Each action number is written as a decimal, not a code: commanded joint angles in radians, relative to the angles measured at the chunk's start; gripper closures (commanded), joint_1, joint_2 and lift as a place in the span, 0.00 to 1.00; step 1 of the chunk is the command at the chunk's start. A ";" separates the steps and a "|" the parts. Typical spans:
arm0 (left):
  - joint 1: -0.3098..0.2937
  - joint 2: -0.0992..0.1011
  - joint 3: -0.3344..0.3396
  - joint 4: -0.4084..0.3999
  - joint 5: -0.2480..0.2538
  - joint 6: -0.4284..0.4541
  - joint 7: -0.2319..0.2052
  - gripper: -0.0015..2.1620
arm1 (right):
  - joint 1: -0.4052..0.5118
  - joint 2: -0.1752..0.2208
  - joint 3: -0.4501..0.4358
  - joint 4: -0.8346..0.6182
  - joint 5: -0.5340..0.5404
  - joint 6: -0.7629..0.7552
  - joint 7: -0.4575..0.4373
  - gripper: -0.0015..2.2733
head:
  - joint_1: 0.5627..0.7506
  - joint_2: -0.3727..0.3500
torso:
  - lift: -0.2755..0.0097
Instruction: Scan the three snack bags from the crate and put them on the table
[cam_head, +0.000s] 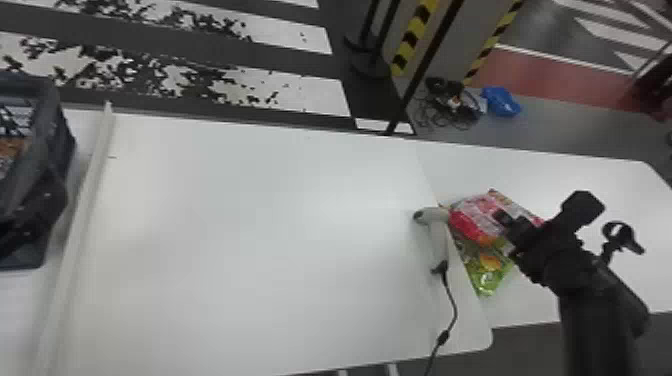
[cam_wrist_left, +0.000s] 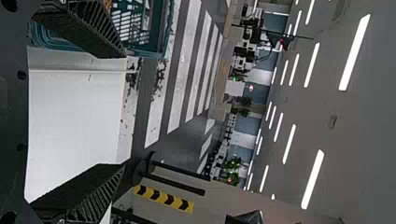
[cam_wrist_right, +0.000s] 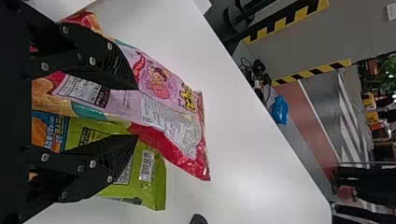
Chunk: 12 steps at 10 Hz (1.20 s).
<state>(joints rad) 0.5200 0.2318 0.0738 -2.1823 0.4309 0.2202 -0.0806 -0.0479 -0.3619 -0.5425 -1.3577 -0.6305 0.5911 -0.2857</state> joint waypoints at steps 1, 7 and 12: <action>-0.001 -0.005 -0.011 -0.001 -0.004 0.000 0.001 0.01 | 0.117 0.023 0.044 -0.227 0.054 -0.006 -0.023 0.03 | 0.70 0.03 | 0.64; 0.008 -0.009 -0.028 -0.004 -0.014 -0.006 0.012 0.01 | 0.445 0.136 0.303 -0.779 0.204 -0.018 0.071 0.04 | 0.70 0.08 | 0.64; 0.068 -0.031 -0.068 -0.010 -0.070 -0.092 0.051 0.01 | 0.536 0.265 0.668 -0.816 0.393 -0.257 0.148 0.04 | 0.70 0.48 | 0.64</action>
<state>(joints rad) 0.5800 0.2028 0.0054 -2.1875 0.3567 0.1329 -0.0291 0.4774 -0.1088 0.0849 -2.1748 -0.2568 0.3629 -0.1364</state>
